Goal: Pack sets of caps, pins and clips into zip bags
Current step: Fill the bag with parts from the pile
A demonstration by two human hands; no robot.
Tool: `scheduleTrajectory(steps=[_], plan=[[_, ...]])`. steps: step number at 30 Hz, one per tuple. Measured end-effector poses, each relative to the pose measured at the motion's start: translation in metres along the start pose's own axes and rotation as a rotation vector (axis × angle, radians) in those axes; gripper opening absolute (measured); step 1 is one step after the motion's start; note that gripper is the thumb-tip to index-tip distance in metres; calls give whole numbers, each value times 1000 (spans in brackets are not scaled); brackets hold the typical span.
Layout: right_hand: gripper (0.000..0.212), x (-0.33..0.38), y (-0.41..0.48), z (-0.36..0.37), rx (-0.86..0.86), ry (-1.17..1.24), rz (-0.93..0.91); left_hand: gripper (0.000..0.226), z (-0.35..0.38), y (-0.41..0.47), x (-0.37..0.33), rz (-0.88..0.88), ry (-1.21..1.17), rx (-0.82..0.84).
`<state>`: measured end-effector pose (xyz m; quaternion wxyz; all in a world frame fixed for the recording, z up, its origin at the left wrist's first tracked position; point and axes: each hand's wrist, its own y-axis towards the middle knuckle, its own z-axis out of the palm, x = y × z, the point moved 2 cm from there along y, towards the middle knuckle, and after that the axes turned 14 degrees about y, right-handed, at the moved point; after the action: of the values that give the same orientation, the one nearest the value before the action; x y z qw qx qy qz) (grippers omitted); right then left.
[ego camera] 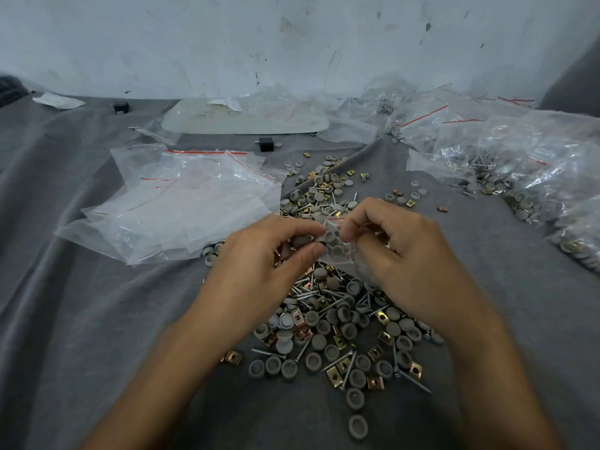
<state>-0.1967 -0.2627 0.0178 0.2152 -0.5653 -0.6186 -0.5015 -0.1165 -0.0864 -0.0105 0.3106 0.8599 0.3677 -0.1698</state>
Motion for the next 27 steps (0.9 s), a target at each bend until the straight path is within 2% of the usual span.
scheduleTrajectory(steps=[6, 9, 11, 15, 17, 20, 22, 24, 27], plan=[[30, -4, 0, -3, -26, 15, 1, 25, -6, 0, 1, -34, -11, -25], [27, -4, 0, -9, -113, 71, -36, 40, -7, 1, 8, -59, 191, -70], [28, -1, 1, -14, -215, 164, -69, 48, -8, 3, 10, -82, 241, -85], [39, 3, 4, -24, -378, 443, -128, 27, -12, 1, 7, -94, 18, -101], [39, 4, 5, -28, -336, 661, -137, 25, -18, 2, -1, -105, -148, -71], [33, 11, 2, -24, -139, 933, -81, 31, -31, 0, -17, -76, -327, -13], [25, 17, -2, -15, -8, 1008, -43, 33, -37, -4, -30, -28, -413, 26], [19, 22, -5, -6, 78, 1069, -2, 25, -40, -10, -41, 22, -501, 3], [20, 24, -7, 1, 125, 1113, 60, 11, -43, -16, -45, 19, -631, -21]])
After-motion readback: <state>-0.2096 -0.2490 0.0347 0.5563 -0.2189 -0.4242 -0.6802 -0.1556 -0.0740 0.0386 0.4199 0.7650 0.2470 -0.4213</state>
